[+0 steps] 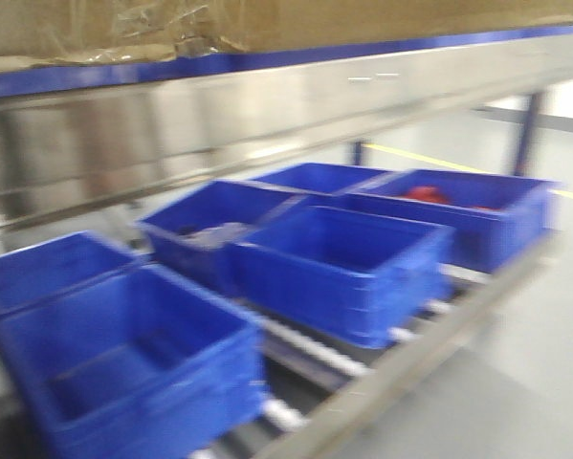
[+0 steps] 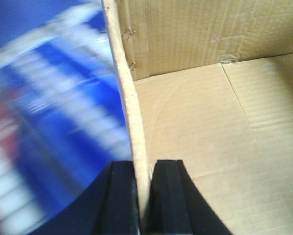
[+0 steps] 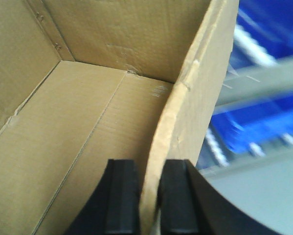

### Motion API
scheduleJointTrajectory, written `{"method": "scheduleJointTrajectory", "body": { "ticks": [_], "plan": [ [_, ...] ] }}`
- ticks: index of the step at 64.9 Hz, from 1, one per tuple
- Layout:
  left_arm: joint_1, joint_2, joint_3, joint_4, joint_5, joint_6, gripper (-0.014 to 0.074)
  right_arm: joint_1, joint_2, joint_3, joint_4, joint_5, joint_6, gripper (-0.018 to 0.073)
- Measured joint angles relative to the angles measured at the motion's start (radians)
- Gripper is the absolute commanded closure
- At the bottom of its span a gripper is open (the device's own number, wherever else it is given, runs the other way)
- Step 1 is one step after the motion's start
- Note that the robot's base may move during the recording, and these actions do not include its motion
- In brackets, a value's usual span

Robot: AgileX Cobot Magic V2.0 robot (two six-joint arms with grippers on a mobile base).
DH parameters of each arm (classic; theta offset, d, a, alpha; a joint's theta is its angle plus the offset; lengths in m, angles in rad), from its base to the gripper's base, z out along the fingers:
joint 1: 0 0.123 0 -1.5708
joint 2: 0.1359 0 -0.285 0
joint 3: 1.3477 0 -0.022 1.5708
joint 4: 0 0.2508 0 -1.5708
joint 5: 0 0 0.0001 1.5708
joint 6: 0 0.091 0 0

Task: Grab carton from right shelf to conveyor
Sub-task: 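Hold the carton with both grippers while the base turns and drives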

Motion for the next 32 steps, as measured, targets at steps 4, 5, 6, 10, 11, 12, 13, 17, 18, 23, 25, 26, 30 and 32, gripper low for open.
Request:
{"method": "scheduleJointTrajectory", "body": {
  "ticks": [4, 5, 6, 10, 11, 12, 13, 17, 18, 23, 25, 26, 30, 32],
  "plan": [
    [0.000, 0.000, 0.000, 0.000, 0.000, 0.000, 0.0605, 0.000, 0.000, 0.000, 0.000, 0.000, 0.000, 0.0625],
    [0.000, 0.000, 0.000, 0.000, 0.000, 0.000, 0.0605, 0.000, 0.000, 0.000, 0.000, 0.000, 0.000, 0.0625],
    [0.000, 0.000, 0.000, 0.000, 0.000, 0.000, 0.0605, 0.000, 0.000, 0.000, 0.000, 0.000, 0.000, 0.0625],
    [0.000, 0.000, 0.000, 0.000, 0.000, 0.000, 0.0605, 0.000, 0.000, 0.000, 0.000, 0.000, 0.000, 0.0625],
    [0.000, 0.000, 0.000, 0.000, 0.000, 0.000, 0.0605, 0.000, 0.000, 0.000, 0.000, 0.000, 0.000, 0.0625],
    [0.000, 0.000, 0.000, 0.000, 0.000, 0.000, 0.0605, 0.000, 0.000, 0.000, 0.000, 0.000, 0.000, 0.0625],
    [0.000, 0.000, 0.000, 0.000, 0.000, 0.000, 0.0605, 0.000, 0.000, 0.000, 0.000, 0.000, 0.000, 0.0625],
    [0.000, 0.000, 0.000, 0.000, 0.000, 0.000, 0.0605, 0.000, 0.000, 0.000, 0.000, 0.000, 0.000, 0.0625],
    [0.000, 0.000, 0.000, 0.000, 0.000, 0.000, 0.0605, 0.000, 0.000, 0.000, 0.000, 0.000, 0.000, 0.0625],
    [0.000, 0.000, 0.000, 0.000, 0.000, 0.000, 0.0605, 0.000, 0.000, 0.000, 0.000, 0.000, 0.000, 0.0625],
    [0.000, 0.000, 0.000, 0.000, 0.000, 0.000, 0.0605, 0.000, 0.000, 0.000, 0.000, 0.000, 0.000, 0.0625],
    [0.000, 0.000, 0.000, 0.000, 0.000, 0.000, 0.0605, 0.000, 0.000, 0.000, 0.000, 0.000, 0.000, 0.0625],
    [0.000, 0.000, 0.000, 0.000, 0.000, 0.000, 0.0605, 0.000, 0.000, 0.000, 0.000, 0.000, 0.000, 0.0625],
    [0.000, 0.000, 0.000, 0.000, 0.000, 0.000, 0.0605, 0.000, 0.000, 0.000, 0.000, 0.000, 0.000, 0.0625]
  ]
}}
